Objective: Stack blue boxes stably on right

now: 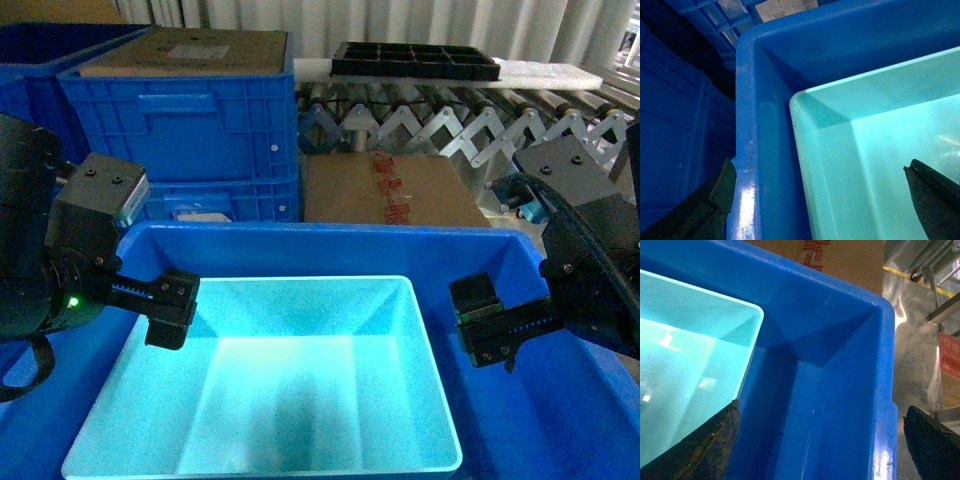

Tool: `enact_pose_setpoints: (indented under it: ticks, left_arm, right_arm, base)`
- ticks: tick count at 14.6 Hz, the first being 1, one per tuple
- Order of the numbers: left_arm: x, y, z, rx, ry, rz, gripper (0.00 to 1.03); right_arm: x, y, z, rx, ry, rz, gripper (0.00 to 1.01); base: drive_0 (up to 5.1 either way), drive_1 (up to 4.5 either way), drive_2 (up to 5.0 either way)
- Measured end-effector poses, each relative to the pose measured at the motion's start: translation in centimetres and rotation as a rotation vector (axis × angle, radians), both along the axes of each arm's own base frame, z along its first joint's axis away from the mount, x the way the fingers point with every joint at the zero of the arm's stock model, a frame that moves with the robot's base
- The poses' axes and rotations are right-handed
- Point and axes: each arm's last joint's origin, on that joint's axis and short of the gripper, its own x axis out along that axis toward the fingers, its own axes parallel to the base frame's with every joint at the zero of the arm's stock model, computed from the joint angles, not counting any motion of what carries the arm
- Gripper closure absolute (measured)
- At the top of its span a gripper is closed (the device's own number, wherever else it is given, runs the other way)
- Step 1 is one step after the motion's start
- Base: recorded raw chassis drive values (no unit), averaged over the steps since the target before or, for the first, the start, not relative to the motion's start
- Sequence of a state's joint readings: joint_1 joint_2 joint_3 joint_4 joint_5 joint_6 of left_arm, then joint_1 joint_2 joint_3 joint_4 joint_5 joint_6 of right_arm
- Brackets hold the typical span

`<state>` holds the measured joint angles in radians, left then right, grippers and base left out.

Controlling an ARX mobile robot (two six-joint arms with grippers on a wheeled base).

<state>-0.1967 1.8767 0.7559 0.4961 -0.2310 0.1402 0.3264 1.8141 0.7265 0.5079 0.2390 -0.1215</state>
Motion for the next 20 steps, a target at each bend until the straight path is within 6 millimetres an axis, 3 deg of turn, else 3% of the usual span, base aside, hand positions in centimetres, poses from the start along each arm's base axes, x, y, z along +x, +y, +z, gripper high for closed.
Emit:
enact_pose_setpoints:
  ticks: [3, 7, 9, 12, 15, 16, 17, 19, 20]
  left_arm:
    - [0.5, -0.3, 2.1, -0.034, -0.066, -0.01, 0.05]
    - [-0.3, 1.2, 7.6, -0.14, -0.213, -0.008, 0.05]
    - [-2.3, 3.5, 10.4, -0.178, -0.276, 0.025, 0.05]
    - [-5.0, 5.3, 15.0, -0.234, -0.383, 0.031, 0.05]
    - [-9.2, 5.6, 19.9, -0.236, -0.529, 0.035, 0.05]
    - [-10.5, 5.7, 21.6, -0.252, -0.583, 0.034, 0.05]
    - [-10.9, 5.7, 22.3, -0.271, -0.612, 0.033, 0.05]
    - [-10.5, 5.7, 21.9, -0.283, -0.587, 0.041, 0.05]
    - [-11.2, 5.9, 21.3, -0.285, -0.641, 0.015, 0.19]
  right_arm:
    - [0.6, 0.2, 1.6, 0.026, -0.059, 0.015, 0.03]
    - [-0.2, -0.2, 7.5, 0.098, -0.238, 0.037, 0.03]
    - [-1.6, -0.5, 10.6, 0.131, -0.313, 0.05, 0.03]
    - [-3.1, 0.0, 15.1, 0.159, -0.428, 0.071, 0.03]
    - [-7.1, -1.4, 23.9, 0.21, -0.677, 0.036, 0.03]
    - [-8.5, -1.4, 25.1, 0.218, -0.713, 0.022, 0.03]
    - [-9.1, -1.3, 25.4, 0.222, -0.724, 0.026, 0.03]
    - [-9.1, -1.2, 25.2, 0.217, -0.705, 0.024, 0.03]
    - [-9.8, -2.1, 23.8, 0.212, -0.587, -0.062, 0.18]
  base:
    - [0.0, 0.0, 0.0]
    - [0.0, 0.0, 0.0]
    - [0.0, 0.0, 0.0]
    - [0.0, 0.0, 0.0]
    - [0.0, 0.0, 0.0]
    - [0.0, 0.0, 0.0]
    - [0.0, 0.0, 0.0]
    - [0.0, 0.0, 0.0]
    - [0.0, 0.0, 0.0]
